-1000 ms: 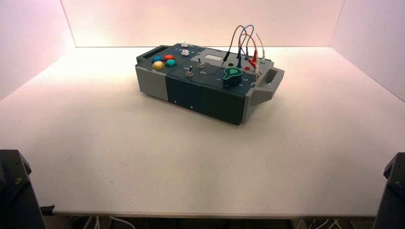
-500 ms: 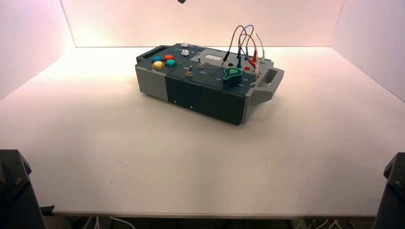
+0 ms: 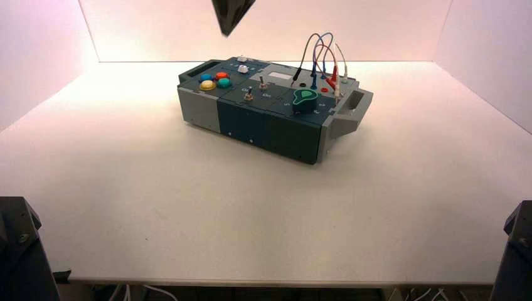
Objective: Push the yellow button with the right gripper.
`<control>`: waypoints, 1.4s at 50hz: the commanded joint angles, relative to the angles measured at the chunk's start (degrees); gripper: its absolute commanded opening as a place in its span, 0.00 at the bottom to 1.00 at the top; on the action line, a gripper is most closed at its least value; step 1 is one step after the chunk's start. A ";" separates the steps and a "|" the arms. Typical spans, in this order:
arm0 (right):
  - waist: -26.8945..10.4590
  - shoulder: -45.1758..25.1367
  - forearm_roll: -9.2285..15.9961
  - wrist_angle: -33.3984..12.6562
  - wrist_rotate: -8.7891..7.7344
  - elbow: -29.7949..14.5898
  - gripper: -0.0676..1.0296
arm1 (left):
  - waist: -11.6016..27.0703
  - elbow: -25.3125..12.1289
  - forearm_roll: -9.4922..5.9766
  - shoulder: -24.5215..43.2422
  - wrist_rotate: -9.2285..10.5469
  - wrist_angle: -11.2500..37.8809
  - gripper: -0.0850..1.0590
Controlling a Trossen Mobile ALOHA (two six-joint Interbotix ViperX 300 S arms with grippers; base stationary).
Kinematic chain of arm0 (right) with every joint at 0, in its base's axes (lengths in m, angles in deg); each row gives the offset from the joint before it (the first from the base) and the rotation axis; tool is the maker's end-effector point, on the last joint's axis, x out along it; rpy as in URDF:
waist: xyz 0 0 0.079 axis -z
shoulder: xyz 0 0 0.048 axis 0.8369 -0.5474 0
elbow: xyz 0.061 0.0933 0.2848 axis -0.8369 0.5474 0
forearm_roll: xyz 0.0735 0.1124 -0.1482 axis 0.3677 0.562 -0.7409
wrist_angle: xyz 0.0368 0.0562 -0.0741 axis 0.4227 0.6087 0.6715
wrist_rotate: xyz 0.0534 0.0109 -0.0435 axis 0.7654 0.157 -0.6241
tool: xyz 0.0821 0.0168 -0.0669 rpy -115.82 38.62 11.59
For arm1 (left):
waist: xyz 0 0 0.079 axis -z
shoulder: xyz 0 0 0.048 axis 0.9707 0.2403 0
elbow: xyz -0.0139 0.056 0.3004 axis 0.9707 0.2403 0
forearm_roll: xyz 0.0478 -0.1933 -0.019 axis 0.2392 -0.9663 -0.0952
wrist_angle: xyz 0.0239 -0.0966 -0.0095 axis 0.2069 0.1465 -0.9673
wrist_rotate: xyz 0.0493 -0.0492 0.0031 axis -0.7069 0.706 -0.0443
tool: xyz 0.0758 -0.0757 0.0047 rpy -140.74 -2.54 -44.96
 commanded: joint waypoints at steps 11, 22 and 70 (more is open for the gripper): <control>-1.05 -6.33 0.09 1.32 1.32 -8.00 0.04 | 0.18 3.16 -2.64 -7.82 4.22 -0.09 0.05; -1.14 -11.16 0.00 1.41 2.11 -10.99 0.04 | 0.88 4.75 -2.99 -7.56 4.75 -0.18 0.05; -1.23 -21.09 -3.25 -1.05 2.29 -21.62 0.04 | 1.85 4.13 -2.81 -6.86 4.66 -1.05 0.05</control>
